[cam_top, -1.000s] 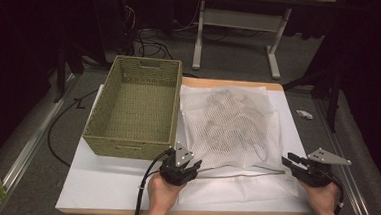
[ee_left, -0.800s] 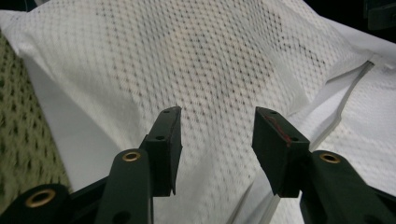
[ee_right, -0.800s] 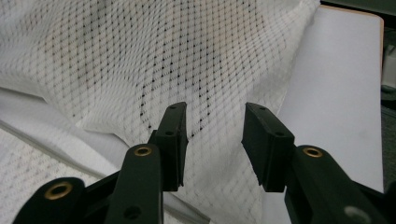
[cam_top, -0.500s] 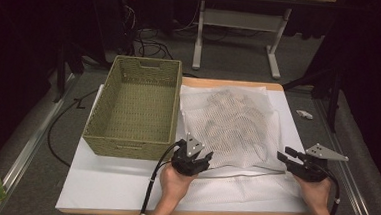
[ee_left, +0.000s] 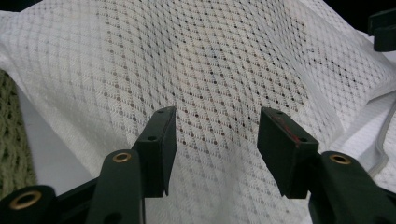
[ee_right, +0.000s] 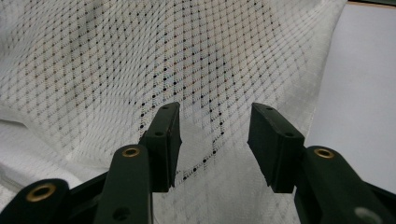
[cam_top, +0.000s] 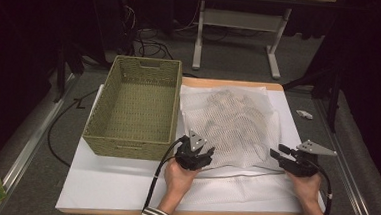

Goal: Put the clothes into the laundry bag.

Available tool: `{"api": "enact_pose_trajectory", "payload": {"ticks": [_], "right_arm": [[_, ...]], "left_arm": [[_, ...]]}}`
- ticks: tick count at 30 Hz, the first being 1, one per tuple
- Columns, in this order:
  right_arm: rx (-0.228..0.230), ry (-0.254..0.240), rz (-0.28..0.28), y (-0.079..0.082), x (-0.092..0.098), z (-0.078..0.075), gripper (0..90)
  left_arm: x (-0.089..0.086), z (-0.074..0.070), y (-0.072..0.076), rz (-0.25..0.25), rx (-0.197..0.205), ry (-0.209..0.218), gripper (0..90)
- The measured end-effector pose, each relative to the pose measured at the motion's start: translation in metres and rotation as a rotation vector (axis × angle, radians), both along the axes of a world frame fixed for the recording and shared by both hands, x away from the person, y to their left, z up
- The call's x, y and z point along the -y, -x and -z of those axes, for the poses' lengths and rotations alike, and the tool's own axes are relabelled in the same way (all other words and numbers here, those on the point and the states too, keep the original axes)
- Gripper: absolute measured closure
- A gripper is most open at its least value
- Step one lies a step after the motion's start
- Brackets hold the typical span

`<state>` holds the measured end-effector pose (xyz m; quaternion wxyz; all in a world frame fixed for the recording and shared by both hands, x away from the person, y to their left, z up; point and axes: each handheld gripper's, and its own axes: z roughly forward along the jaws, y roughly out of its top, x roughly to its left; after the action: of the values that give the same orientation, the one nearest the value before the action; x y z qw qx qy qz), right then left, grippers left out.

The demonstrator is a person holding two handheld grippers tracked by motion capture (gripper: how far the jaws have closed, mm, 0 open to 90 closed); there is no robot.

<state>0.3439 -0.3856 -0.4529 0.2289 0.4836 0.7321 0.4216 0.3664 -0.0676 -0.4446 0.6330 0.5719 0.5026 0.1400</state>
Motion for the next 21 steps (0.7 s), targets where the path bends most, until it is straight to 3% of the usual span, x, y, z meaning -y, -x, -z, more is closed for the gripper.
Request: {"api": "enact_pose_trajectory", "payload": {"ticks": [4, 8, 11, 21], "right_arm": [[-0.001, -0.003, 0.013, -0.005, -0.003, 0.004, 54.5], [-0.003, -0.003, 0.026, -0.009, -0.003, 0.008, 54.4], [-0.009, -0.004, 0.031, -0.012, -0.004, 0.011, 54.4], [-0.019, -0.003, 0.058, -0.020, -0.004, 0.019, 53.5]], "left_arm": [[0.001, 0.004, -0.004, -0.001, -0.005, -0.004, 46.9], [0.001, 0.010, -0.009, -0.016, -0.013, 0.020, 46.7], [0.002, 0.013, -0.012, -0.019, -0.019, 0.002, 46.5], [0.001, 0.017, -0.017, -0.020, -0.009, 0.024, 43.9]]}}
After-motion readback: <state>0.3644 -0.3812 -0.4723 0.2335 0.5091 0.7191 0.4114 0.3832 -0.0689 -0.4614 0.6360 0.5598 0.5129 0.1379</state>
